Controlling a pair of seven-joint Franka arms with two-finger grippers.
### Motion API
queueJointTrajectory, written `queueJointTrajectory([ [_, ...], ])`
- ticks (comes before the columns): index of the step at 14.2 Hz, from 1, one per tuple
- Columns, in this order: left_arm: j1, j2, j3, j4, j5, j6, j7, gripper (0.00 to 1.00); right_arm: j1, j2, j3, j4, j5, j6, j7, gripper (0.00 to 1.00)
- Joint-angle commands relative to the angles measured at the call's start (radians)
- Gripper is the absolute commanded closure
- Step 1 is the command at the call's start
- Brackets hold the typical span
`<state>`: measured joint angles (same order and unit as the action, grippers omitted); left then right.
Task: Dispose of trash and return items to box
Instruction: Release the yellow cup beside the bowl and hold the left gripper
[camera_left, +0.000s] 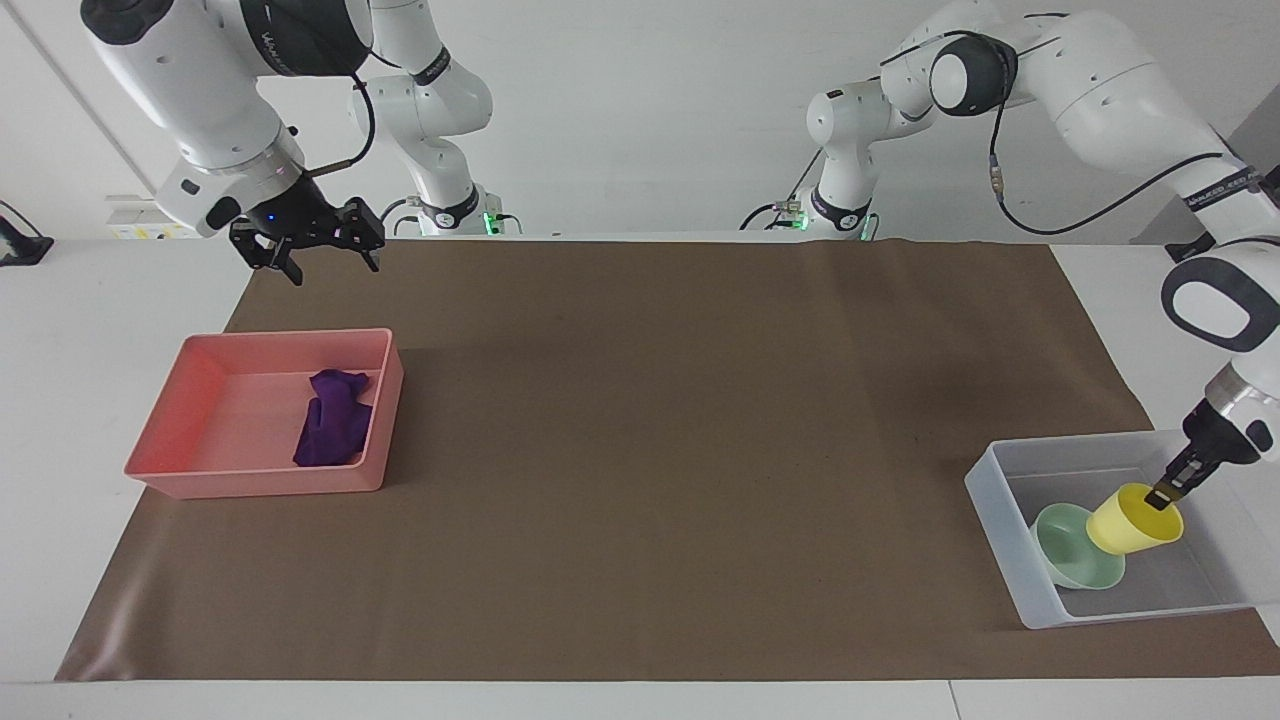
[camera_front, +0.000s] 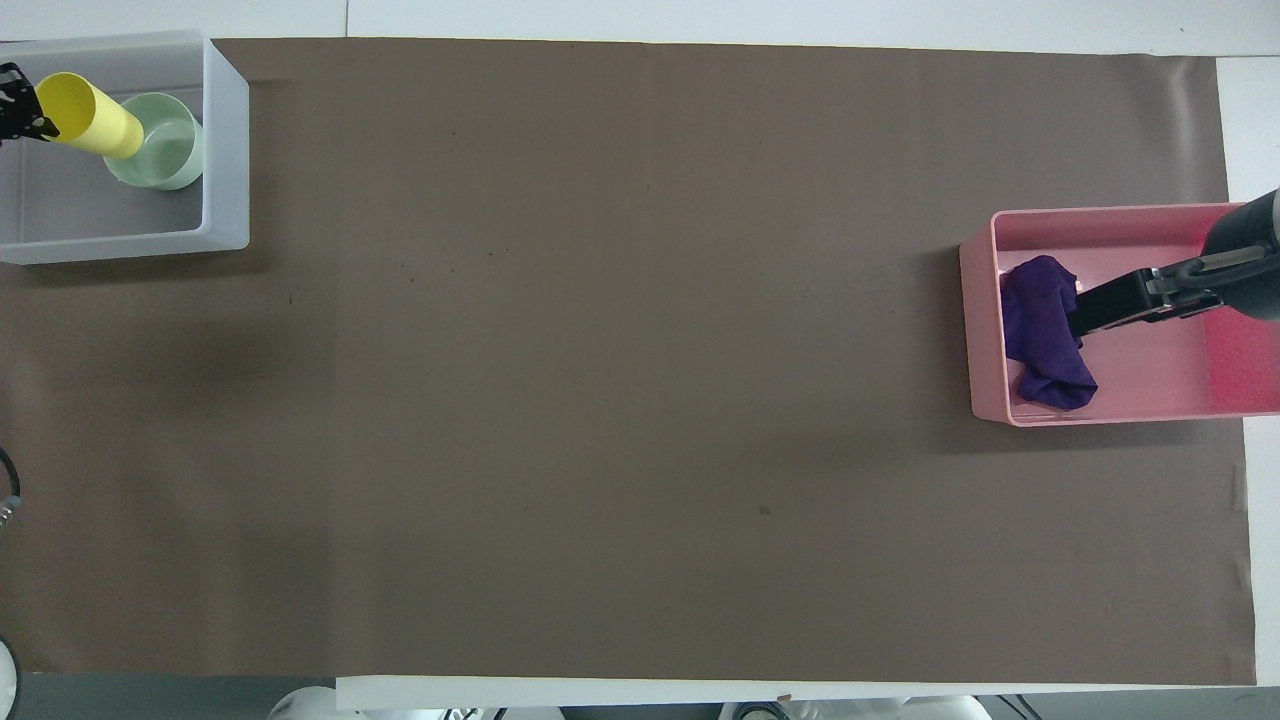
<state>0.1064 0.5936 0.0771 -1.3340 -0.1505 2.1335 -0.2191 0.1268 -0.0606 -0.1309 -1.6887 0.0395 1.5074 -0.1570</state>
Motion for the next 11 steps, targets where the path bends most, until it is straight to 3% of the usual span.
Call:
queueJointTrajectory([
  [1,-0.031,-0.015,0.007,-0.048,0.002,0.042,0.007,1.00,-0.003,-0.016,-0.001,-0.019,0.011,-0.007,-0.010,0.00],
  [2,-0.034,-0.017,0.007,-0.068,0.000,0.061,0.029,1.00,-0.003,-0.018,-0.001,-0.019,0.011,-0.007,-0.010,0.00],
  [3,-0.033,-0.020,0.007,-0.077,0.002,0.066,0.062,0.81,-0.003,-0.019,-0.001,-0.020,0.011,-0.006,-0.009,0.00],
  [4,-0.031,-0.020,0.007,-0.076,0.002,0.066,0.084,0.34,-0.003,-0.021,-0.001,-0.023,0.011,-0.006,-0.009,0.00],
  [5,-0.034,-0.020,0.010,-0.074,0.003,0.071,0.086,0.13,-0.004,-0.021,-0.001,-0.028,0.011,-0.006,-0.009,0.00],
  [7,-0.036,-0.023,0.012,-0.073,0.009,0.066,0.084,0.00,-0.004,-0.025,-0.001,-0.029,0.011,-0.007,-0.009,0.00],
  [11,-0.060,-0.100,0.015,-0.054,0.046,-0.039,0.084,0.00,-0.004,-0.025,-0.001,-0.029,0.013,-0.009,-0.009,0.00],
])
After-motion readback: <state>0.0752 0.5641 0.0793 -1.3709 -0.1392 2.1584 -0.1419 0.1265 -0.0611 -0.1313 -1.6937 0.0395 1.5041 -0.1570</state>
